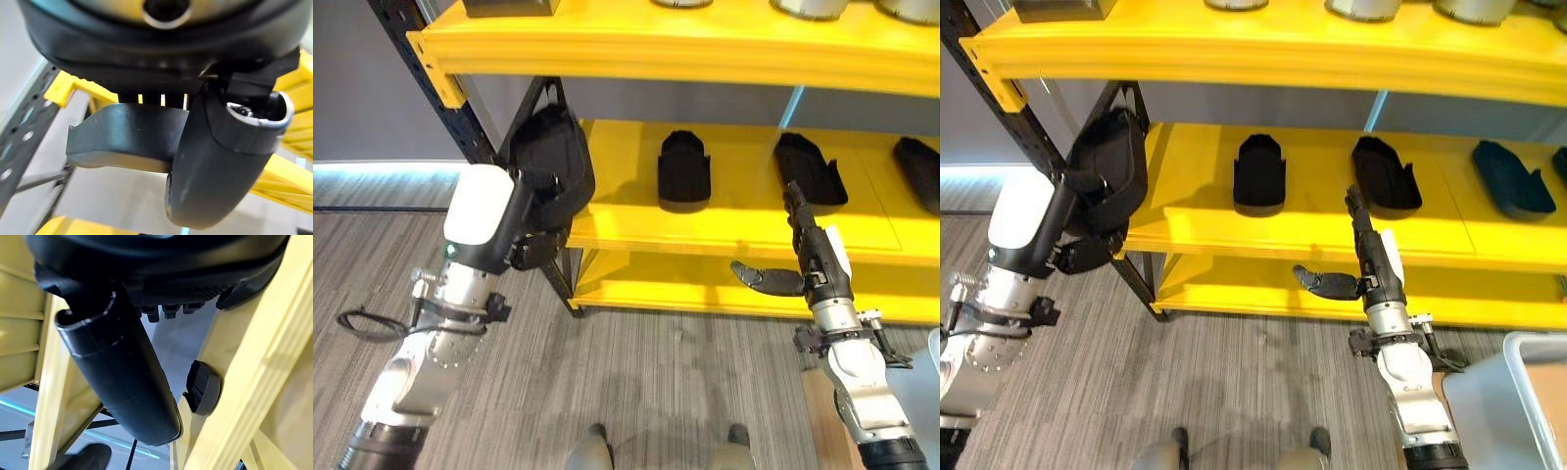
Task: Move parts from the plastic box to the shelf.
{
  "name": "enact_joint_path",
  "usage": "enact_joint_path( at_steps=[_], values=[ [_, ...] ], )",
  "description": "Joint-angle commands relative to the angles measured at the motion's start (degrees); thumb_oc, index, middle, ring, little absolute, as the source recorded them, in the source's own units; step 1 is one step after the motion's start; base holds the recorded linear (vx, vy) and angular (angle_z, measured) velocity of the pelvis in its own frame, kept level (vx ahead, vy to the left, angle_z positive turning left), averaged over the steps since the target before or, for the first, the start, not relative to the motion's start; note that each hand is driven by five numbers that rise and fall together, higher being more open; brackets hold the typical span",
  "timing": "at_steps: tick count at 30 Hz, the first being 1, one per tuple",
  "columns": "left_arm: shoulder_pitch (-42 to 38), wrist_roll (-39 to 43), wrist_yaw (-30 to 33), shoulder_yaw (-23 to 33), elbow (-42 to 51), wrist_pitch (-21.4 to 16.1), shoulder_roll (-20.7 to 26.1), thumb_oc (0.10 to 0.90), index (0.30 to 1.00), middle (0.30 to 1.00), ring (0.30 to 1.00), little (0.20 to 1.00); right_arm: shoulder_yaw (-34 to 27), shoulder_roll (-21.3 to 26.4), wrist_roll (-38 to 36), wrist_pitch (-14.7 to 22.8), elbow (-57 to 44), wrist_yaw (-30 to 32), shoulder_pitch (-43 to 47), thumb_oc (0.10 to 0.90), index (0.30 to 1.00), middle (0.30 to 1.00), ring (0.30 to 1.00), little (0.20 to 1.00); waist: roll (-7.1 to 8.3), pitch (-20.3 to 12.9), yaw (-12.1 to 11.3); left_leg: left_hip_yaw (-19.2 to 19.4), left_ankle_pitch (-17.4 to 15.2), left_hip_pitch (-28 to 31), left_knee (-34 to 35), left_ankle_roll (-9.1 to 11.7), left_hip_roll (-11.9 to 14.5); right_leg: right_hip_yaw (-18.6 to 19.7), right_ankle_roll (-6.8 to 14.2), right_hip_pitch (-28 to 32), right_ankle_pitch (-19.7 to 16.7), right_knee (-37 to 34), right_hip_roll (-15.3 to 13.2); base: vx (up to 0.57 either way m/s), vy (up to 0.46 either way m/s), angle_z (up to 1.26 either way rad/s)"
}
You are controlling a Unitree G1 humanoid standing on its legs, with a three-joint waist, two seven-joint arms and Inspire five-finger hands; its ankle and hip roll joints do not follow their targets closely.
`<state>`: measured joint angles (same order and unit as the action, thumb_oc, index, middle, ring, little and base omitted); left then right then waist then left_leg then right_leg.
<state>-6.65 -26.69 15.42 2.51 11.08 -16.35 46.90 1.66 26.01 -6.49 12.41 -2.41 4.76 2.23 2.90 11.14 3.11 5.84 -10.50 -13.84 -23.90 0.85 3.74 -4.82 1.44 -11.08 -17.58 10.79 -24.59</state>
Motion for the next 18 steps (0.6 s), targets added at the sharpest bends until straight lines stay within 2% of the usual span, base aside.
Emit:
enact_joint_path(
  at_steps=[1,3,4,5,8,10,11,18],
  values=[
    [-3.9,-0.1,6.0,6.1,7.6,-1.9,2.0,0.4,0.3,0.3,0.3,0.3,-1.0,2.8,1.4,5.3,-4.6,1.1,5.7,0.9,1.0,1.0,1.0,1.0,-0.48,-4.7,1.4,-1.0,4.2,11.7,18.9,-1.1,0.4,-1.7,7.7,1.4,7.7,0.5,6.1,0.11,0.157,-0.51],
    [-3.3,-0.1,5.9,6.7,7.6,-1.4,1.1,0.4,0.3,0.3,0.3,0.3,-0.7,2.9,1.4,5.4,-4.5,1.1,6.7,0.9,1.0,1.0,1.0,1.0,-0.13,-4.0,1.5,0.1,4.2,14.1,20.5,-0.9,0.1,-4.3,8.5,-2.0,8.6,-3.9,8.0,0.11,0.061,-0.4],
    [-3.2,-0.1,5.9,6.8,7.6,-1.4,1.1,0.4,0.3,0.3,0.3,0.3,-0.6,2.9,1.4,5.4,-4.5,1.1,6.8,0.9,1.0,1.0,1.0,1.0,-0.22,-4.0,1.5,0.1,4.3,14.2,20.7,-0.8,0.1,-4.4,8.5,-1.7,8.4,-4.3,8.1,0.13,-0.052,-0.32],
    [-3.3,-0.7,5.8,6.4,7.4,-1.3,0.6,0.4,0.3,0.3,0.3,0.3,-0.4,3.3,1.8,5.7,-4.7,1.0,6.5,0.9,1.0,1.0,1.0,1.0,0.34,-3.7,2.1,-0.1,3.1,14.9,19.8,-0.2,0.4,-2.3,8.8,-0.4,9.7,-7.7,9.8,0.06,-0.052,-0.15],
    [-2.5,-1.7,5.2,6.2,7.5,-1.9,-0.2,0.4,0.3,0.3,0.3,0.3,-0.3,3.5,2.1,5.6,-4.5,0.5,6.2,0.9,1.0,1.0,1.0,1.0,1.45,-4.4,1.8,0.4,3.2,15.1,18.9,0.3,0.6,-1.0,8.6,1.9,9.5,-9.2,10.0,0.09,-0.088,0.17],
    [-1.1,-1.6,4.9,6.6,7.9,-2.3,-1.6,0.4,0.3,0.3,0.3,0.3,-0.6,3.7,1.5,5.5,-4.6,0.2,5.8,0.9,1.0,1.0,1.0,1.0,1.48,-5.8,1.6,0.5,3.3,15.7,19.2,1.0,1.5,-0.2,8.4,3.7,9.7,-10.3,11.1,0.16,-0.15,0.24],
    [0.2,-1.2,4.6,7.0,7.9,-2.2,-2.3,0.4,0.3,0.3,0.3,0.3,-0.8,3.8,1.4,5.2,-4.3,0.3,5.7,0.9,1.0,1.0,1.0,1.0,1.33,-6.9,1.4,0.6,3.5,16.8,19.9,1.3,2.2,-1.1,8.4,4.9,9.9,-10.7,11.2,0.13,-0.135,0.08],
    [1.5,-0.5,3.8,7.1,8.5,-2.3,-3.9,0.4,0.3,0.3,0.3,0.3,-1.5,4.0,1.2,5.1,-4.6,0.0,4.5,0.9,1.0,1.0,1.0,1.0,0.61,-8.2,1.9,0.1,4.2,18.4,21.6,2.2,3.6,-0.9,7.8,6.6,11.6,-10.5,12.3,0.07,-0.087,-0.07]
  ],
)
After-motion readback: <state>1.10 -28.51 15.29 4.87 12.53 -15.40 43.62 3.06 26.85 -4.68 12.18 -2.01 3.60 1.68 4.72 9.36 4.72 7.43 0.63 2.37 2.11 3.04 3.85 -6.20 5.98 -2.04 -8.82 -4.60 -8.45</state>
